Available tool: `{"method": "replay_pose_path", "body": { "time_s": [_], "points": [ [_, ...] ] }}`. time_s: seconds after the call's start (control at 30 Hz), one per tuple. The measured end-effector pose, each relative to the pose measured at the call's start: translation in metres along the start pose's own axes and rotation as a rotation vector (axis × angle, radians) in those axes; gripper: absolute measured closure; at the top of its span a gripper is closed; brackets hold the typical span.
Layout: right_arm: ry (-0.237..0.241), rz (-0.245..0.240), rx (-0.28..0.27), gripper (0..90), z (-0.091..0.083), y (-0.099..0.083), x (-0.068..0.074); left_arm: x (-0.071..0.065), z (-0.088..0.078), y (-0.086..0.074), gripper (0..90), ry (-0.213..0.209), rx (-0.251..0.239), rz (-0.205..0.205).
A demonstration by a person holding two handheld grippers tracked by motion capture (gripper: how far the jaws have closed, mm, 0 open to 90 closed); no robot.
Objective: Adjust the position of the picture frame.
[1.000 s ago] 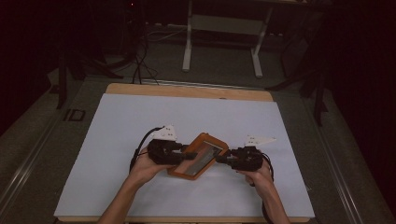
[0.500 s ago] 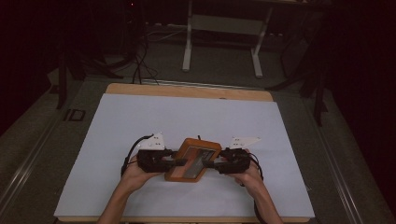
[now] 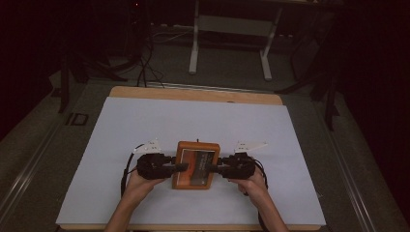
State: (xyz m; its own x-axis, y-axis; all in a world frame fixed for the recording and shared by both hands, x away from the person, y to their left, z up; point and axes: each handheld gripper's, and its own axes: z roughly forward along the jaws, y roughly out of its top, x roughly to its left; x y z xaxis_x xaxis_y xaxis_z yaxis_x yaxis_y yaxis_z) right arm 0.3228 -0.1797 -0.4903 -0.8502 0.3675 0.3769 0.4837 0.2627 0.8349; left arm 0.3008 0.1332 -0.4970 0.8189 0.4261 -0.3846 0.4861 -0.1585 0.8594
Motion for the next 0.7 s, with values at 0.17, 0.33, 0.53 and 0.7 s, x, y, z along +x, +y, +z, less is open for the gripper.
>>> {"method": "replay_pose_path", "body": {
  "time_s": [0.17, 0.33, 0.53, 0.7],
  "points": [
    [-0.033, 0.044, 0.015, 62.1, -0.013, -0.005, -0.001, -0.002, 0.018, -0.004, 62.4, -0.001, 0.025, -0.038],
    [-0.03, 0.113, 0.009, 64.1, -0.016, -0.011, -0.008, 0.004, 0.026, -0.011, 59.2, 0.001, 0.028, -0.113],
    [-0.054, 0.156, 0.009, 64.2, -0.011, -0.011, -0.014, 0.005, 0.025, -0.014, 55.1, 0.099, 0.071, -0.096],
    [-0.096, 0.17, 0.032, 59.9, -0.006, -0.012, -0.019, 0.003, 0.027, -0.015, 56.1, 0.134, 0.093, -0.092]
  ]
}}
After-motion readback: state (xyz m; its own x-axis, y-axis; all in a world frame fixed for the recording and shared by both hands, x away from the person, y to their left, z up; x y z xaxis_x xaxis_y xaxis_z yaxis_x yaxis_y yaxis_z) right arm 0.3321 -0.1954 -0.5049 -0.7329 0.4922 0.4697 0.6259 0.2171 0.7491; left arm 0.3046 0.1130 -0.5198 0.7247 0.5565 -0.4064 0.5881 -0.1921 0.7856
